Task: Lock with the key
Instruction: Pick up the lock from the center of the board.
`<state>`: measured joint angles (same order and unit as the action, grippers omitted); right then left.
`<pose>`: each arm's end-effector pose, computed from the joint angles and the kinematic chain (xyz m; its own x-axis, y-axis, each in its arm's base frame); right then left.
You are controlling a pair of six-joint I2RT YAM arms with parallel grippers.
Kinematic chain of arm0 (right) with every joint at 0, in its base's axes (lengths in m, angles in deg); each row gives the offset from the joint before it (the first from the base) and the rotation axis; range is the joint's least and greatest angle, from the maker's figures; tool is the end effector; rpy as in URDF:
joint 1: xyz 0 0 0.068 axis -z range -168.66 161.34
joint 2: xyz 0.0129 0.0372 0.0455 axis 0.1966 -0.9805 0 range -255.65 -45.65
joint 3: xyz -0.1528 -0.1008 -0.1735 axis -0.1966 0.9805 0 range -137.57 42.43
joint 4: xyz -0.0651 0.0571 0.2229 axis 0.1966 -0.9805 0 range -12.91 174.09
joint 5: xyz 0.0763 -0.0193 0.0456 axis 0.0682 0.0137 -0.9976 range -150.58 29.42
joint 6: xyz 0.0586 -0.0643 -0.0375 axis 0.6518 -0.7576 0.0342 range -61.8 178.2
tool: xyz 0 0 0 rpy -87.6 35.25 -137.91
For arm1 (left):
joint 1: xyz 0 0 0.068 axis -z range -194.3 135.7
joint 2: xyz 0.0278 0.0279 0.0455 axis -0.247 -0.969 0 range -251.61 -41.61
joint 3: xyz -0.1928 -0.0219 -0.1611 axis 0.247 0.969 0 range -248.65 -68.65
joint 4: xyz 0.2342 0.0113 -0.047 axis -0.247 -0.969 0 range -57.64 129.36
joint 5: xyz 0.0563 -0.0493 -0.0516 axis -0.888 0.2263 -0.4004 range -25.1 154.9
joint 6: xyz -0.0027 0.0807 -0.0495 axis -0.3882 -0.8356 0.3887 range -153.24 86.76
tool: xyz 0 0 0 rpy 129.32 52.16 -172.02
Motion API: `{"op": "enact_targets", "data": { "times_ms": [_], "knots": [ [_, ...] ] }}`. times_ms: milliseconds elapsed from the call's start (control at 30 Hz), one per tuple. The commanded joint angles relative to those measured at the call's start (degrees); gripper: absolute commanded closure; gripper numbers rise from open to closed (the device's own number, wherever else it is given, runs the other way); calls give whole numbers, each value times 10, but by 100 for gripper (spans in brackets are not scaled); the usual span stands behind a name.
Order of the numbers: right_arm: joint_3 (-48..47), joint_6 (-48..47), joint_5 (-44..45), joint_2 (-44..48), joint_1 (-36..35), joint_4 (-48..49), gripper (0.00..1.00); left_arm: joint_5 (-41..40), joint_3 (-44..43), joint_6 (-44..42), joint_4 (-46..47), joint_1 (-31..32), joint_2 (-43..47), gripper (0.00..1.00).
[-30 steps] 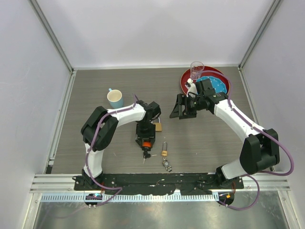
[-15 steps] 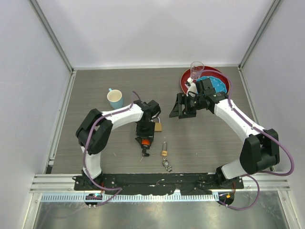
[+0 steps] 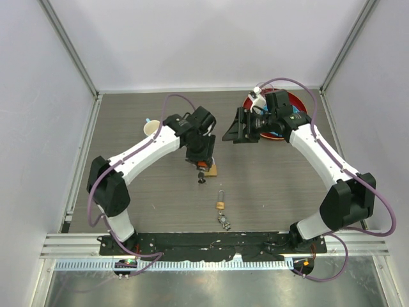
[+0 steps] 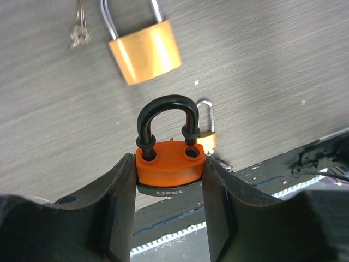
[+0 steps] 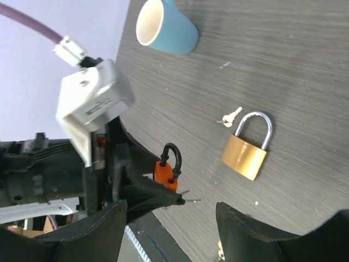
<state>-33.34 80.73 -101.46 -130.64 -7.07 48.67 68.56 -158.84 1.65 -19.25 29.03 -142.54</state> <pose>0.2909 0.1559 0.2816 -0.8766 0.0135 -0.4810 -0.3733 0.6117 0.6975 0.2513 -0.2446 0.2203 -0.9594 0.1202 -0.2551 0.1857 0.9501 -0.2507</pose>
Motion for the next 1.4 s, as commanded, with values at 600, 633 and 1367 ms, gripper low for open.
{"op": "enact_targets", "data": {
  "times_ms": [600,633,1367],
  "knots": [
    [-30,178,-130,-4,3,191,29,204,-69,-31,126,-56,118,100],
    [-21,185,-130,-4,1,205,29,205,-68,-28,131,-56,120,100],
    [-2,178,-91,-23,-58,195,94,209,-60,-11,145,-56,137,100]
  ]
}}
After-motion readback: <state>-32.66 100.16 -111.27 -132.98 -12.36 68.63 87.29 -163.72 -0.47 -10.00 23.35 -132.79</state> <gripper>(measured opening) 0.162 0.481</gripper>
